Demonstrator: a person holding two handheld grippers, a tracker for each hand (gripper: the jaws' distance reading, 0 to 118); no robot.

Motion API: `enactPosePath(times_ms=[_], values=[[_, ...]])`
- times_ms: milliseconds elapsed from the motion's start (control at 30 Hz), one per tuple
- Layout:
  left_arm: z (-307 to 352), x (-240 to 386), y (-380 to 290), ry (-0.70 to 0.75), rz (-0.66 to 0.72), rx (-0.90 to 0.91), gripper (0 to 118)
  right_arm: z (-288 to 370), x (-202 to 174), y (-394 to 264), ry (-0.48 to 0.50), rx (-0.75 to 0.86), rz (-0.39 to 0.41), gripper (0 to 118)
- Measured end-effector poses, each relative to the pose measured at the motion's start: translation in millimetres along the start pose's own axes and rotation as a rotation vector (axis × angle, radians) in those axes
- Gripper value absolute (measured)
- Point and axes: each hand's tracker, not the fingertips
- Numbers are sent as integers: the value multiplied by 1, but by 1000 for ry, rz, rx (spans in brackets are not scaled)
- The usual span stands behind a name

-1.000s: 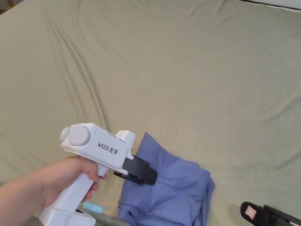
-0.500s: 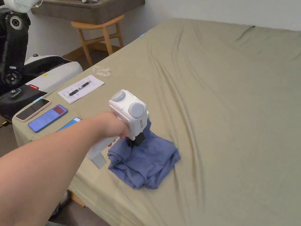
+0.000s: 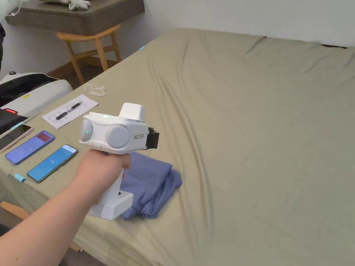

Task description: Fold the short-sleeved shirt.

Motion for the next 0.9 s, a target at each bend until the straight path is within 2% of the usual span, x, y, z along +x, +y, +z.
enactPosePath(times_ms=[100, 167, 200, 233, 267, 300, 400, 433, 500, 533, 600, 633, 733, 833, 900], values=[[36, 53, -6, 1, -27, 139, 0, 6, -1, 21, -107, 65, 29, 0], [68, 87, -10, -52, -61, 262, 0, 24, 49, 23, -200, 136, 72, 0], [90, 102, -18, -28, -39, 437, 0, 28, 47, 29, -269, 166, 109, 0], [105, 124, -24, -23, -44, 527, 0, 32, 39, 35, -332, 204, 158, 0], [119, 141, -25, -42, -75, 531, 0, 38, 32, 39, -377, 252, 195, 0], [133, 160, -26, -76, -96, 537, 0, 48, -3, 44, -418, 311, 224, 0], [171, 204, -39, -160, -89, 581, 0, 67, -36, 46, -569, 497, 292, 0], [187, 217, -44, -172, -90, 625, 0, 72, -35, 46, -624, 511, 297, 0], [211, 233, -58, -164, -54, 718, 0, 83, -55, 41, -735, 644, 438, 0], [225, 244, -66, -151, -1, 713, 0, 88, -61, 37, -730, 637, 385, 0], [234, 259, -73, -211, 42, 690, 0, 94, -57, 34, -760, 674, 394, 0], [234, 266, -78, -244, 6, 686, 0, 97, -59, 31, -768, 673, 393, 0], [231, 287, -83, -172, -119, 684, 0, 100, -57, 28, -825, 667, 347, 0], [230, 290, -84, -219, -50, 657, 0, 103, -57, 26, -820, 684, 323, 1], [230, 291, -85, -205, -61, 663, 0, 106, -54, 24, -806, 701, 352, 2]])
